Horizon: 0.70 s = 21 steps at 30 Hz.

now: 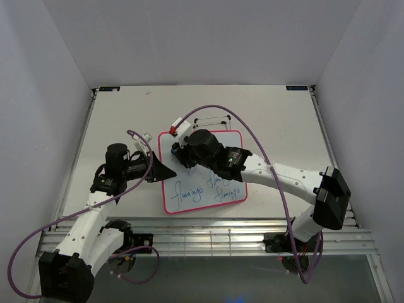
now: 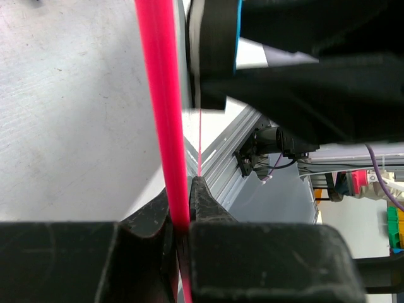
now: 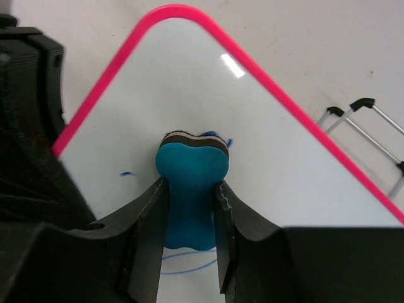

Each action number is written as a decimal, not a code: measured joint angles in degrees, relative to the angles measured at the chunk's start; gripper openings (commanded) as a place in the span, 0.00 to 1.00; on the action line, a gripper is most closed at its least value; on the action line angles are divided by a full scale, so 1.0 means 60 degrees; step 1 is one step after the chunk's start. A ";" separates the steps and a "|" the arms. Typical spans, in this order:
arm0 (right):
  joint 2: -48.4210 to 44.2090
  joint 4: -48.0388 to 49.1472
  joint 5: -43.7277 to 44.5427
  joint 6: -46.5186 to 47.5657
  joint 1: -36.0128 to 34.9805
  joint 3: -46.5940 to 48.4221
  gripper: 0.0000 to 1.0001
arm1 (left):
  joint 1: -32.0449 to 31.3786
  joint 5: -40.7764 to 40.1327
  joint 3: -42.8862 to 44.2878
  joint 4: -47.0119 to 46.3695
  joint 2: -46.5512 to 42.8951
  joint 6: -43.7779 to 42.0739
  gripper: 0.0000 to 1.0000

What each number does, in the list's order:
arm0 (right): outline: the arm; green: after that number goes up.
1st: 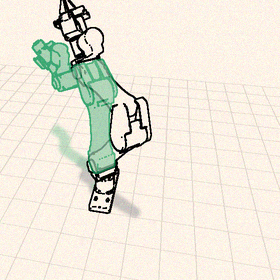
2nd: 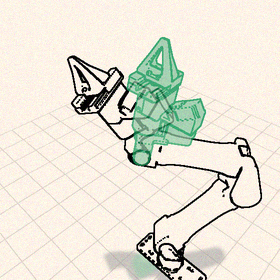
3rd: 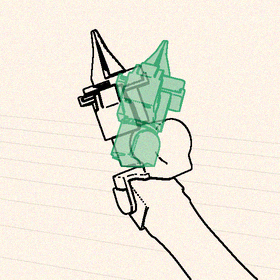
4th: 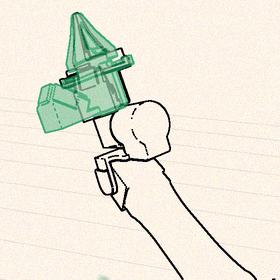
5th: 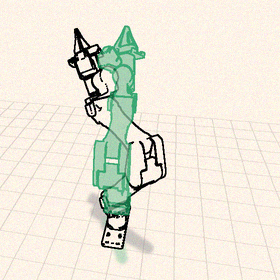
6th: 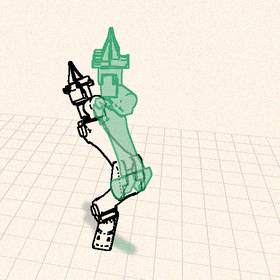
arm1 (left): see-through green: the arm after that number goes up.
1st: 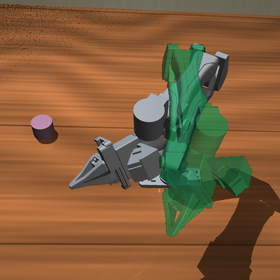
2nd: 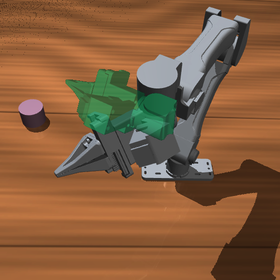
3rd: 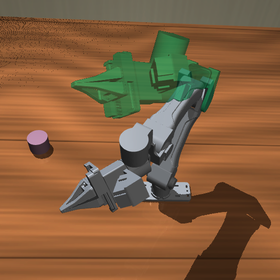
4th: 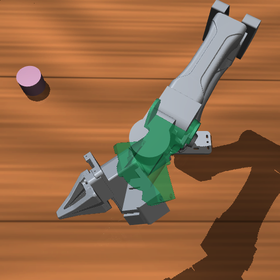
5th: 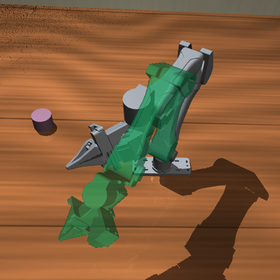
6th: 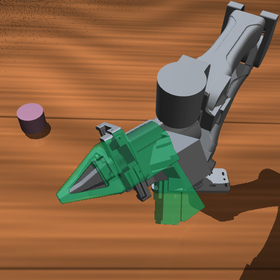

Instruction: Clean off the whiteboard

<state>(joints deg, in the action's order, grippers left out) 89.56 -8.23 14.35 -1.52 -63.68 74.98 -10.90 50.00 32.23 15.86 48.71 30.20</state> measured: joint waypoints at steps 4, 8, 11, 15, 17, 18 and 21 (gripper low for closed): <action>0.0000 0.0339 -0.0040 0.0219 0.0597 -0.0229 0.31 | 0.0000 -0.0047 -0.0062 -0.0007 0.0011 0.0160 0.00; 0.0004 0.0357 -0.0382 0.0335 0.1446 -0.0331 0.29 | -0.0004 -0.0058 -0.0113 -0.0036 0.0051 0.0273 0.00; 0.0033 0.0342 -0.0514 0.0401 0.1592 -0.0291 0.29 | -0.0018 -0.0055 -0.0113 -0.0073 0.0055 0.0299 0.00; 0.0382 0.0280 -0.0412 0.0627 0.0943 0.0142 0.29 | -0.0011 -0.0102 -0.0131 0.0000 0.0055 0.0412 0.00; 0.0652 0.0222 -0.0353 0.0696 0.0412 0.0550 0.29 | 0.0004 -0.0131 -0.0149 0.0069 0.0055 0.0488 0.00; 0.0776 0.0222 -0.0339 0.0729 0.0127 0.0739 0.29 | 0.0007 -0.0127 -0.0153 0.0084 0.0055 0.0499 0.00; 0.1035 0.0186 -0.0379 0.0801 -0.0517 0.1209 0.29 | 0.0007 -0.0069 -0.0168 0.0076 0.0051 0.0466 0.00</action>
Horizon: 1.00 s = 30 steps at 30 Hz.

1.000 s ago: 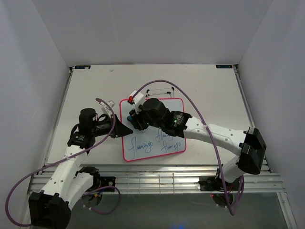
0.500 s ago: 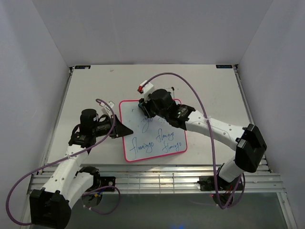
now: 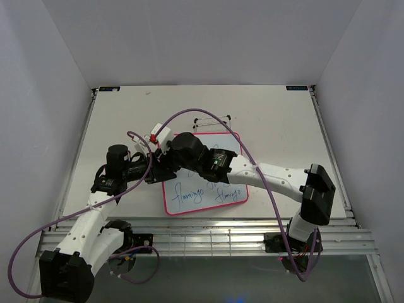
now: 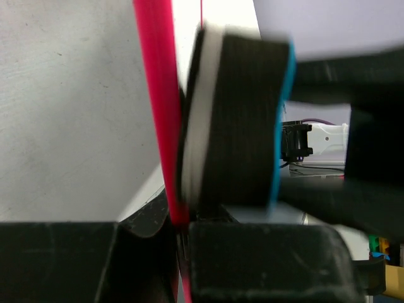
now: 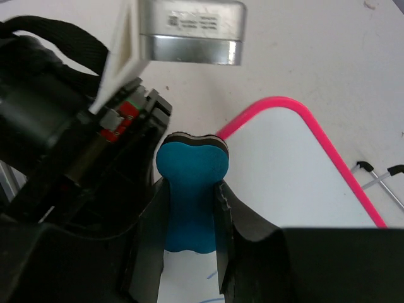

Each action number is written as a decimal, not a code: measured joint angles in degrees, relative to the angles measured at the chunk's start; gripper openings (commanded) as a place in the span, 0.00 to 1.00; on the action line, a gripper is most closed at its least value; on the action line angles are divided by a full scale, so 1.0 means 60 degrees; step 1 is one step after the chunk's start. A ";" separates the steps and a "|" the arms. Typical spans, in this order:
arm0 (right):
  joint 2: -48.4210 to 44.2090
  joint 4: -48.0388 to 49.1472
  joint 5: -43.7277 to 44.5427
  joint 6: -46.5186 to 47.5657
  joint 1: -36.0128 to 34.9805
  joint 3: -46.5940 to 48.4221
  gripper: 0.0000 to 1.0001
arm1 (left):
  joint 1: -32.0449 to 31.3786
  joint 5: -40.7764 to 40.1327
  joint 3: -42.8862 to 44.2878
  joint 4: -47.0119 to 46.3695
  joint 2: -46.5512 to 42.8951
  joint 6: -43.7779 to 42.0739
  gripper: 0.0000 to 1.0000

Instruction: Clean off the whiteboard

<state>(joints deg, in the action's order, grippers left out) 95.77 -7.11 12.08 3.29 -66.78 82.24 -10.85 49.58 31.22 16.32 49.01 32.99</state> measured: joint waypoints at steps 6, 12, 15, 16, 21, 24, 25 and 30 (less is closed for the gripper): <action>0.0157 -0.0087 -0.0233 -0.0047 0.0036 0.0208 0.28 | 0.0000 -0.0004 -0.0073 -0.0033 -0.0011 -0.0044 0.00; -0.0182 -0.0051 -0.0342 -0.0280 0.0973 -0.0324 0.26 | -0.0007 0.0011 -0.0098 -0.0080 -0.0026 0.0022 0.00; -0.0568 0.0131 -0.0401 -0.0306 0.1086 -0.0994 0.26 | -0.0044 0.0029 -0.0098 -0.0047 -0.0029 0.0047 0.00; -0.0747 0.0295 -0.0397 -0.0306 0.1009 -0.1333 0.25 | -0.0051 0.0051 -0.0102 -0.0004 -0.0033 0.0058 0.00; -0.1410 0.0969 -0.0408 -0.0481 0.0393 -0.2659 0.25 | -0.0055 0.0109 -0.0146 0.0251 -0.0084 0.0135 0.00; -0.1810 0.1468 -0.0357 -0.0710 0.0259 -0.3384 0.26 | -0.0055 0.0131 -0.0146 0.0284 -0.0084 0.0131 0.00; -0.1956 0.1570 -0.0357 -0.0790 0.0310 -0.3617 0.25 | -0.0062 0.0135 -0.0146 0.0273 -0.0087 0.0109 0.00; -0.2721 0.2076 -0.0776 -0.1311 0.1104 -0.4932 0.25 | -0.0087 0.0098 -0.0146 0.0273 -0.0127 0.0109 0.00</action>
<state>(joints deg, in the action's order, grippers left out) 79.44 5.34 7.42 -4.58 -60.16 52.64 -11.38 50.17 30.35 17.96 48.25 33.65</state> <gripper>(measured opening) 0.361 0.161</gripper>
